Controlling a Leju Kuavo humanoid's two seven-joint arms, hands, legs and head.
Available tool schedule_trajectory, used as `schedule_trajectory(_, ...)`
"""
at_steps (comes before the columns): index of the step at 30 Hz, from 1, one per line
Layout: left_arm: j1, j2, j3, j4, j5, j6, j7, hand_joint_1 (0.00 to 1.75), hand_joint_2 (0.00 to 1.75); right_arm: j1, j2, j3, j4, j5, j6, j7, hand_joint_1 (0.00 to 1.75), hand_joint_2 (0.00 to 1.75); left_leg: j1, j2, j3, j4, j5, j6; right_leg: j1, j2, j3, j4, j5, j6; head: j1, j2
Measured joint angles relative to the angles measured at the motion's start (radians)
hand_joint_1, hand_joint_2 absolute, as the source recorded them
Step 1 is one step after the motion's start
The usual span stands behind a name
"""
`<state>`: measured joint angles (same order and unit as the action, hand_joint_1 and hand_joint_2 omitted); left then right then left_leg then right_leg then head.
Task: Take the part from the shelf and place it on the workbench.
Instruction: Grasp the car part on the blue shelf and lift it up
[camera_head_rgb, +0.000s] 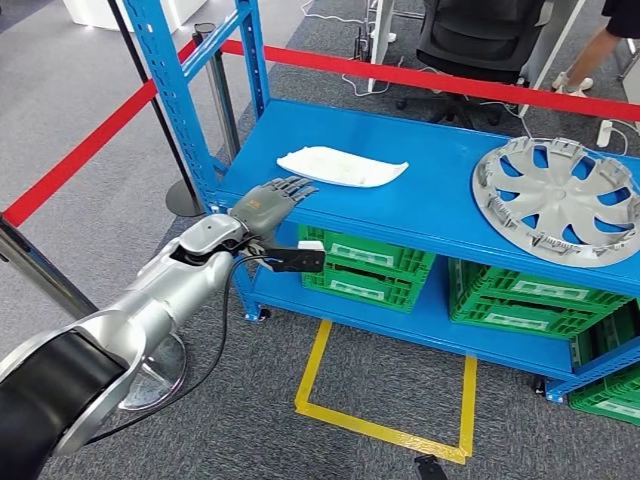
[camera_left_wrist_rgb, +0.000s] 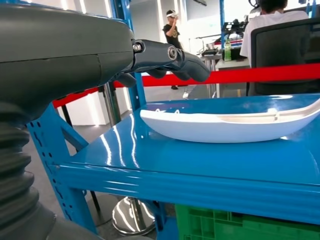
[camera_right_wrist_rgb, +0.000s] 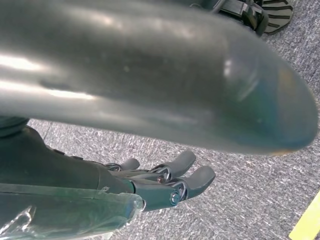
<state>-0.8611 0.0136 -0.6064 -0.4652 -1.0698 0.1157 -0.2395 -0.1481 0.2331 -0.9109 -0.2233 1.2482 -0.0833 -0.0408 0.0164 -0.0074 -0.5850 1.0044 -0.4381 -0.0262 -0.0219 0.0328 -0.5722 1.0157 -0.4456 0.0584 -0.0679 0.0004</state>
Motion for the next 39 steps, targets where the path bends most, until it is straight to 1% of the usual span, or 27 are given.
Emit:
schedule_trajectory(10,0.001,0.002,0.000,0.003,-0.008,0.017,0.001,0.00,0.00,0.000,0.000,0.010,0.000,-0.004,0.000,0.000,0.00,0.00,0.000,0.000,0.000,0.000,0.000,0.000,0.000,0.000,0.000,0.000,0.000,0.000,0.000,0.000)
schedule_trajectory(13,0.000,0.003,-0.001,0.003,-0.013,0.023,0.011,0.00,0.00,0.000,0.000,0.013,0.000,-0.007,-0.001,0.001,0.00,0.00,-0.003,-0.001,-0.002,0.004,-0.001,0.003,-0.003,0.000,0.000,-0.002,0.002,0.004,0.000,0.000)
schedule_trajectory(15,0.000,0.003,-0.001,0.003,-0.016,0.024,0.016,0.00,0.00,0.000,0.000,0.014,0.000,-0.008,-0.002,0.001,0.00,0.00,-0.006,-0.001,-0.005,0.004,-0.001,0.010,-0.007,0.000,-0.001,-0.004,0.009,0.010,-0.001,0.000)
schedule_trajectory(17,-0.001,0.002,-0.001,0.003,-0.017,0.025,0.017,0.00,0.00,0.000,0.000,0.014,0.000,-0.008,-0.002,0.002,0.00,0.00,-0.006,0.001,-0.002,-0.009,0.003,0.021,-0.008,-0.001,-0.003,-0.002,0.018,0.019,-0.001,0.000)
schedule_trajectory(18,-0.003,0.002,-0.002,0.003,-0.017,0.025,0.017,0.00,0.00,0.000,0.000,0.014,0.000,-0.008,-0.003,0.002,0.00,0.00,-0.005,0.002,0.002,-0.017,0.007,0.026,-0.008,-0.004,-0.009,0.007,0.016,0.022,0.000,0.000)
schedule_trajectory(19,-0.005,0.002,-0.002,0.003,-0.018,0.026,0.017,0.00,0.00,-0.001,0.000,0.015,0.000,-0.008,-0.003,0.002,0.00,0.00,-0.004,0.003,0.006,-0.023,0.009,0.030,-0.007,-0.009,-0.022,0.028,0.002,0.021,0.003,0.000)
schedule_trajectory(20,-0.008,0.001,-0.002,0.003,-0.018,0.026,0.017,0.00,0.00,-0.002,0.000,0.016,0.000,-0.008,-0.003,0.002,0.00,0.00,-0.003,0.003,0.009,-0.027,0.012,0.033,-0.007,-0.013,-0.046,0.069,-0.021,0.019,0.005,0.000)
schedule_trajectory(22,-0.010,0.001,-0.003,0.004,-0.018,0.026,0.017,0.00,0.00,-0.003,0.000,0.018,0.000,-0.008,-0.004,0.002,0.00,0.00,-0.005,0.004,0.009,-0.027,0.012,0.035,-0.006,-0.019,-0.109,0.190,-0.072,0.016,0.009,0.000)
schedule_trajectory(23,-0.009,0.001,-0.003,0.006,-0.018,0.026,0.017,0.00,0.00,-0.001,0.000,0.020,0.000,-0.009,-0.004,0.002,0.00,0.00,-0.007,0.005,0.009,-0.027,0.011,0.035,-0.006,-0.020,-0.138,0.238,-0.086,0.017,0.009,0.000)
schedule_trajectory(24,-0.008,0.001,-0.004,0.007,-0.018,0.026,0.017,0.00,0.00,0.000,0.000,0.020,0.000,-0.009,-0.004,0.003,0.00,0.00,-0.007,0.005,0.010,-0.027,0.010,0.034,-0.007,-0.021,-0.154,0.256,-0.084,0.019,0.010,0.000)
schedule_trajectory(25,-0.007,0.001,-0.005,0.008,-0.018,0.026,0.017,0.00,0.00,0.001,0.000,0.021,0.000,-0.009,-0.004,0.003,0.00,0.00,-0.005,0.005,0.011,-0.026,0.008,0.031,-0.008,-0.022,-0.153,0.240,-0.064,0.022,0.010,0.000)
schedule_trajectory(26,-0.007,0.001,-0.005,0.010,-0.018,0.026,0.017,0.00,0.00,0.002,0.000,0.021,0.000,-0.009,-0.005,0.003,0.00,0.00,-0.002,0.005,0.013,-0.024,0.005,0.026,-0.010,-0.025,-0.136,0.191,-0.028,0.024,0.010,0.000)
schedule_trajectory(27,-0.007,0.001,-0.005,0.010,-0.018,0.027,0.017,0.00,0.00,0.002,0.000,0.021,0.000,-0.009,-0.005,0.003,0.00,0.00,0.001,0.005,0.016,-0.020,0.000,0.018,-0.012,-0.027,-0.111,0.129,0.006,0.029,0.010,0.000)
schedule_trajectory(28,-0.007,0.001,-0.005,0.010,-0.018,0.027,0.017,0.00,0.00,0.002,0.001,0.021,0.001,-0.009,-0.005,0.003,0.00,0.00,0.003,0.005,0.017,-0.015,-0.004,0.010,-0.012,-0.029,-0.090,0.073,0.023,0.029,0.012,0.000)
schedule_trajectory(29,-0.008,0.001,-0.005,0.010,-0.018,0.028,0.017,0.00,0.00,0.002,0.002,0.021,0.003,-0.010,-0.006,0.003,0.00,0.00,0.002,0.005,0.014,-0.011,-0.007,0.002,-0.012,-0.029,-0.075,0.038,0.031,0.022,0.013,0.000)
schedule_trajectory(30,-0.008,0.002,-0.005,0.011,-0.018,0.029,0.017,0.00,0.00,0.002,0.003,0.021,0.004,-0.010,-0.007,0.004,0.00,0.00,0.001,0.005,0.012,-0.008,-0.010,-0.005,-0.011,-0.029,-0.071,0.026,0.028,0.012,0.012,0.000)
schedule_trajectory(31,-0.008,0.002,-0.006,0.011,-0.018,0.030,0.017,0.00,0.00,0.003,0.004,0.021,0.005,-0.010,-0.008,0.004,0.00,0.00,-0.001,0.006,0.011,-0.007,-0.010,-0.011,-0.008,-0.027,-0.072,0.026,0.023,-0.002,0.011,0.000)
schedule_trajectory(32,-0.007,0.002,-0.006,0.011,-0.019,0.030,0.017,0.00,0.00,0.004,0.004,0.021,0.005,-0.010,-0.008,0.005,0.00,0.00,-0.001,0.006,0.010,-0.008,-0.011,-0.016,-0.008,-0.025,-0.070,0.030,0.027,-0.013,0.006,0.000)
schedule_trajectory(33,-0.007,0.002,-0.006,0.011,-0.019,0.031,0.017,0.00,0.00,0.006,0.004,0.022,0.005,-0.011,-0.008,0.005,0.00,0.00,0.001,0.006,0.010,-0.003,-0.013,-0.020,-0.009,-0.023,-0.067,0.030,0.028,-0.019,0.003,0.000)
schedule_trajectory(34,-0.008,0.001,-0.006,0.011,-0.019,0.032,0.017,0.00,0.00,0.006,0.004,0.022,0.005,-0.011,-0.008,0.005,0.00,0.00,0.001,0.006,0.002,0.016,-0.018,-0.024,-0.009,-0.021,-0.062,0.029,0.026,-0.025,0.002,0.000)
schedule_trajectory(35,-0.009,0.001,-0.006,0.011,-0.019,0.033,0.017,0.00,0.00,0.006,0.004,0.022,0.005,-0.011,-0.008,0.004,0.00,0.00,0.002,0.006,-0.018,0.053,-0.029,-0.027,-0.010,-0.020,-0.056,0.028,0.024,-0.030,0.000,0.000)
schedule_trajectory(36,-0.010,0.001,-0.006,0.012,-0.019,0.033,0.017,0.00,0.00,0.006,0.004,0.022,0.005,-0.011,-0.008,0.004,0.00,0.00,0.001,0.006,-0.053,0.112,-0.049,-0.029,-0.010,-0.018,-0.052,0.027,0.020,-0.035,-0.001,0.000)
schedule_trajectory(37,-0.009,0.001,-0.006,0.012,-0.019,0.033,0.017,0.00,0.00,0.006,0.004,0.022,0.005,-0.011,-0.008,0.004,0.00,0.00,0.001,0.006,-0.097,0.180,-0.072,-0.031,-0.009,-0.017,-0.048,0.027,0.016,-0.039,-0.001,0.000)
schedule_trajectory(38,-0.006,0.002,-0.006,0.013,-0.019,0.033,0.017,0.00,0.00,0.006,0.004,0.022,0.005,-0.011,-0.008,0.004,0.00,0.00,0.001,0.006,-0.139,0.238,-0.089,-0.031,-0.008,-0.015,-0.044,0.027,0.012,-0.042,-0.001,0.000)
schedule_trajectory(39,-0.004,0.002,-0.006,0.014,-0.019,0.033,0.017,0.00,0.00,0.007,0.004,0.022,0.005,-0.011,-0.008,0.004,0.00,0.00,0.000,0.006,-0.170,0.272,-0.092,-0.030,-0.007,-0.013,-0.040,0.027,0.007,-0.044,-0.001,0.000)
